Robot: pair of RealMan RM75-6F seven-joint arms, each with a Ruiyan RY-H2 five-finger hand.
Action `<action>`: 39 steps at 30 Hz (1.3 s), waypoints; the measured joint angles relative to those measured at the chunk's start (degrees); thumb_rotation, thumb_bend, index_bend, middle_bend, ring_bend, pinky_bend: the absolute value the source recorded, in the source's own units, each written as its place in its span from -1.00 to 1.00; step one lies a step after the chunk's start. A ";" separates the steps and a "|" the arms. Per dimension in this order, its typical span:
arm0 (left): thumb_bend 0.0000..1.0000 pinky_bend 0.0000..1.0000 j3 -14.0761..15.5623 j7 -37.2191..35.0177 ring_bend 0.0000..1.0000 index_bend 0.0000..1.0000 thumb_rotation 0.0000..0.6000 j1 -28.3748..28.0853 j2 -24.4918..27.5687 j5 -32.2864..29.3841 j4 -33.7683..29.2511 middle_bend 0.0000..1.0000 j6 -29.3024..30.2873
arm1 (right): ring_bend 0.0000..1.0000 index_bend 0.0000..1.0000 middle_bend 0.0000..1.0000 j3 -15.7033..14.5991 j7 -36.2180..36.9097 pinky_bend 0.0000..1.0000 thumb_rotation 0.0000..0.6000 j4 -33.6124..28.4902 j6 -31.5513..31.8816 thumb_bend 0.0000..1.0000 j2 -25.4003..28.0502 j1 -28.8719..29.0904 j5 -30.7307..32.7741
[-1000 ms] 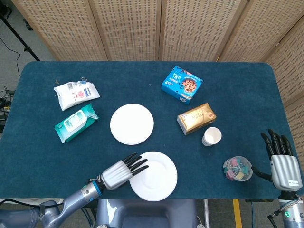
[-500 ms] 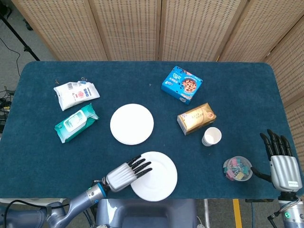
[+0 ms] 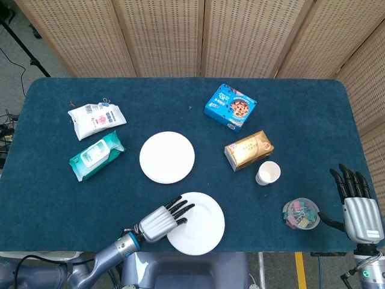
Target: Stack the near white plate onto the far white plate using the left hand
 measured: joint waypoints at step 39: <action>0.02 -1.00 -10.33 -14.69 -1.00 0.99 1.00 -2.60 2.99 -2.12 1.52 -1.00 15.01 | -1.00 -1.00 -1.00 -0.37 0.22 -1.00 1.00 -0.47 0.31 -1.00 0.21 -0.10 -0.66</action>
